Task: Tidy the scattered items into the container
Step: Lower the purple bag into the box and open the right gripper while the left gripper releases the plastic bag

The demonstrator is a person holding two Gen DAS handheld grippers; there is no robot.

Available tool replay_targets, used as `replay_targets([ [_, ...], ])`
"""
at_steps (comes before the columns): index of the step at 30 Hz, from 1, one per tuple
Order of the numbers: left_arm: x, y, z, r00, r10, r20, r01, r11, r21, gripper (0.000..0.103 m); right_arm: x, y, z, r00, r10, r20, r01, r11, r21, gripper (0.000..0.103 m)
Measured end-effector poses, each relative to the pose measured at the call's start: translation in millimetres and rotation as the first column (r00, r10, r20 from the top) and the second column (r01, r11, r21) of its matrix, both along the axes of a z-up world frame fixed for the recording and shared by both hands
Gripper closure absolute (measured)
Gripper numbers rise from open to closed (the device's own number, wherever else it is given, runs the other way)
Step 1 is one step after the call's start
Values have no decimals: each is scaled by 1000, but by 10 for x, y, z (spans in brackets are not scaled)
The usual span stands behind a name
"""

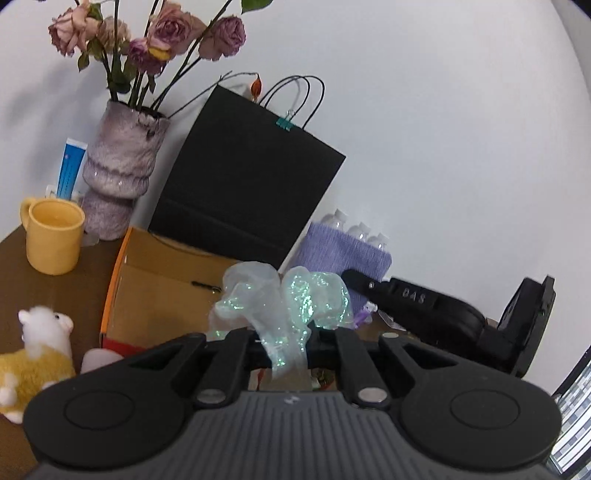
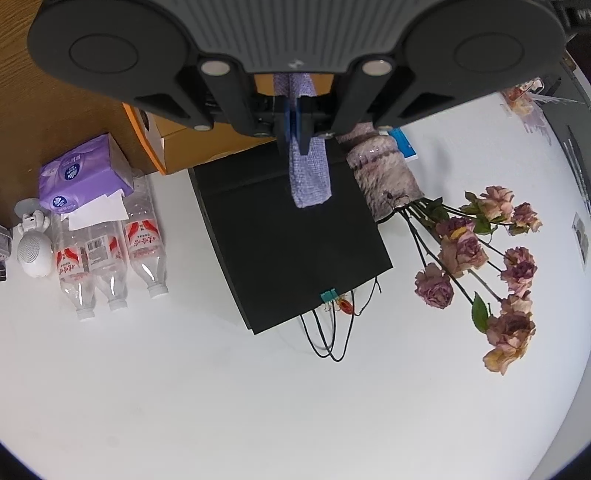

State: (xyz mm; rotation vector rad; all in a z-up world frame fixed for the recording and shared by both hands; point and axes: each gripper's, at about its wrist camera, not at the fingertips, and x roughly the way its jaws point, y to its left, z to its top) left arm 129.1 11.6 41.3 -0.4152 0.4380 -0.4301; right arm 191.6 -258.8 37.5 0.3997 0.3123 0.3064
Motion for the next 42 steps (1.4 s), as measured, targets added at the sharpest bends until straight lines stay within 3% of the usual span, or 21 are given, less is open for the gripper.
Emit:
replay_targets([
  [7, 12, -34, -27, 1000, -13, -8, 13, 1000, -10, 94, 24, -3, -22, 1000, 1, -9, -1, 1000, 1, 101],
  [15, 147, -24, 472, 987, 18, 157, -15, 1000, -20, 94, 76, -44, 24, 1000, 1, 14, -1, 1000, -2, 101],
  [18, 345, -43, 541, 985, 36, 167, -32, 999, -25, 94, 152, -47, 39, 1000, 1, 19, -1, 1000, -6, 101],
  [27, 828, 50, 130, 986, 105, 129, -88, 988, -130, 94, 459, 1, -8, 1000, -4, 7, 5, 999, -53, 101],
  [30, 1001, 48, 100, 992, 68, 109, -53, 989, -138, 94, 581, 21, -52, 1000, -10, -6, 9, 997, -71, 101],
  [35, 1151, 26, 127, 988, 67, 138, -52, 992, -113, 94, 762, 81, -128, 1000, -19, -22, 17, 994, -111, 101],
  [42, 1389, 28, 9, 993, 61, 102, -50, 993, -109, 94, 941, 168, -254, 998, -26, -52, 18, 988, -152, 101],
])
